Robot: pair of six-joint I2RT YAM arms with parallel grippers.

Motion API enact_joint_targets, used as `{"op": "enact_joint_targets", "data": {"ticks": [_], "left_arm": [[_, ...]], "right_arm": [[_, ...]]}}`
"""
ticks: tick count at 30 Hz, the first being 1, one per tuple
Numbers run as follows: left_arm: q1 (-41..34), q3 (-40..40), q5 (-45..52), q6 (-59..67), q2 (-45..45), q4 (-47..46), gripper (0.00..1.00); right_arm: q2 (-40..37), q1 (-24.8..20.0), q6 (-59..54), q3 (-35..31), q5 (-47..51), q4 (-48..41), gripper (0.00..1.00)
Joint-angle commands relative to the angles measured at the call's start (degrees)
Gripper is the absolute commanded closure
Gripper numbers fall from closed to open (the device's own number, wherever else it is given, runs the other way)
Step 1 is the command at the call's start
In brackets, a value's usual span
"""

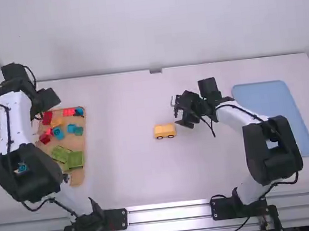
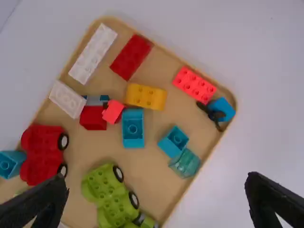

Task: Assemble lego blocks to make yellow taxi

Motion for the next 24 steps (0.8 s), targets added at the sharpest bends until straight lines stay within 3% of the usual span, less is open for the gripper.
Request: {"op": "enact_joint_targets", "data": {"ticks": [1, 7, 13, 24], "left_arm": [[0.98, 7.48, 1.42, 3.37, 5.84, -4.17, 0.01], [3.91, 23.47, 1.64, 8.24, 19.76, -13.75, 0.0], [5.77, 33.86, 1.42, 16.57, 31.39, -19.28, 0.01], [5.35, 31.95, 1.62, 52.85, 37.27, -15.37, 0.01]], "right_arm": [[-0.2, 0.11, 0.07, 0.57, -0.33, 0.15, 0.01], [-0.2, 0.72, 0.07, 0.57, -0.33, 0.17, 0.02], [-0.2, 0.72, 0.09, 0.57, -0.35, 0.15, 0.01], [-0.2, 0.72, 0.07, 0.59, -0.35, 0.26, 0.02]]}}
